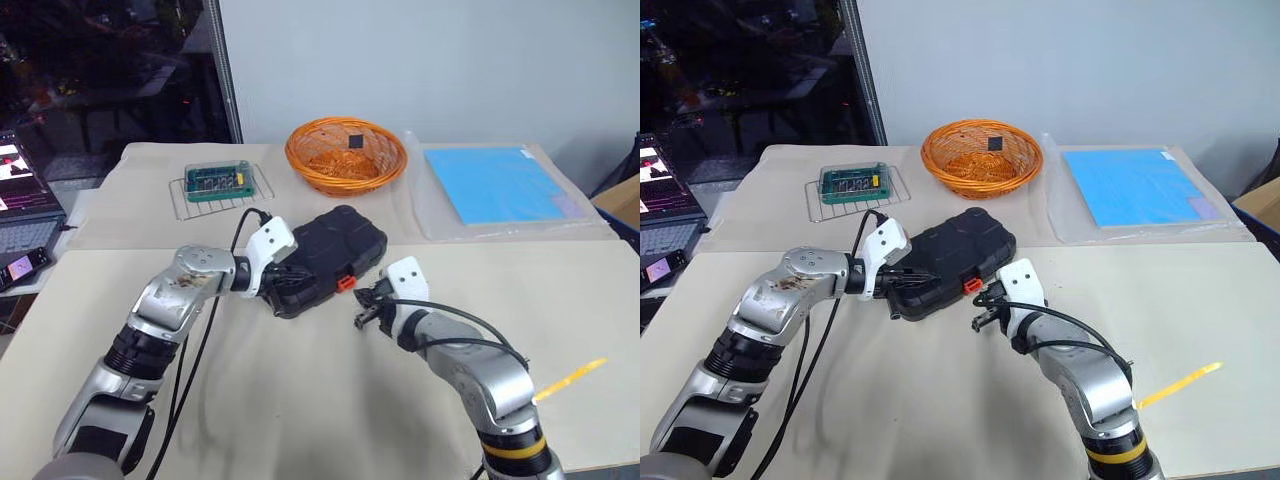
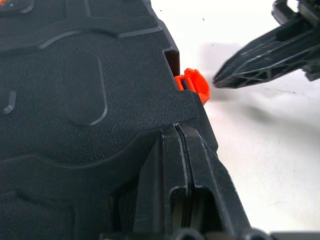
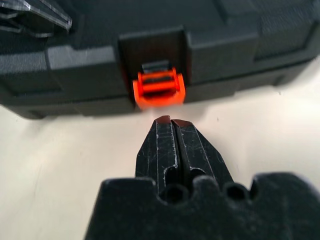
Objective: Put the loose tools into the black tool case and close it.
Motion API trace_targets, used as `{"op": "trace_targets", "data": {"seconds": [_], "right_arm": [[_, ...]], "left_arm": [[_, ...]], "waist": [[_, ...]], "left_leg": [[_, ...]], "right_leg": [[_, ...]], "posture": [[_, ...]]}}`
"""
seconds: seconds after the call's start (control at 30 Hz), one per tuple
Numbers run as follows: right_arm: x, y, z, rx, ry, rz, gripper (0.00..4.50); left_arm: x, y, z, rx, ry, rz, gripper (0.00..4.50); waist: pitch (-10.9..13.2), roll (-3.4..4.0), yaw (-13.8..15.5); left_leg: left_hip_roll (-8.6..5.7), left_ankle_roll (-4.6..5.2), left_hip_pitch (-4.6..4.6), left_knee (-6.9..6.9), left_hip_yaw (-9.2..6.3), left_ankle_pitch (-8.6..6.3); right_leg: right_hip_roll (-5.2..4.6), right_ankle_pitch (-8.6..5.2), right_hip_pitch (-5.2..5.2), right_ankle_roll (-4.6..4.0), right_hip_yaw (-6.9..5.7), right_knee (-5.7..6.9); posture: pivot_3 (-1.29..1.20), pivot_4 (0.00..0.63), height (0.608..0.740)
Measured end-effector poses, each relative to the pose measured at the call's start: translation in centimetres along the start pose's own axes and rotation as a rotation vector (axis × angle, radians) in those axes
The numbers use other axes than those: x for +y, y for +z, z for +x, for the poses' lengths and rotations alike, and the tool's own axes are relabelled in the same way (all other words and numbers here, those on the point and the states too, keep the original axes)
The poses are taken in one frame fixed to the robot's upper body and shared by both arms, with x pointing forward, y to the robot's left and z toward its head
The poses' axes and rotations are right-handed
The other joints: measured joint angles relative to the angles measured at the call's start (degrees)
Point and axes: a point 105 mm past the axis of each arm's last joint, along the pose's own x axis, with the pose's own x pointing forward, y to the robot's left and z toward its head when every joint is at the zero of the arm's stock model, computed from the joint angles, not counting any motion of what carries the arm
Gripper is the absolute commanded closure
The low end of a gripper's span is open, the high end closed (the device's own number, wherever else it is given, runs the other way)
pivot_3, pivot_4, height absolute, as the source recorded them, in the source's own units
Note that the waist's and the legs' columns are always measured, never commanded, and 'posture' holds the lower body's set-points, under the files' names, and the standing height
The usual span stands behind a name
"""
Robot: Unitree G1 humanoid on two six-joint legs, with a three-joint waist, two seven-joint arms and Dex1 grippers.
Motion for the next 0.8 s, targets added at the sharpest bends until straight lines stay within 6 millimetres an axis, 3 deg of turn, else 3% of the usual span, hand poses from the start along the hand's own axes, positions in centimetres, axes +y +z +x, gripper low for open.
{"op": "trace_targets", "data": {"seconds": [0.8], "right_arm": [[0.7, 0.6, 1.6, 0.002, 0.046, 0.000, 4.41]], "left_arm": [[-0.3, -0.7, -0.2, 0.037, 0.025, 0.014, 4.50]], "waist": [[-0.01, 0.00, -0.42]], "left_leg": [[0.02, -0.04, 0.14, 0.13, 0.06, 0.03]], "right_leg": [[0.02, 0.00, 0.02, 0.01, 0.10, 0.21]], "posture": [[0.00, 0.150, 0.740]]}}
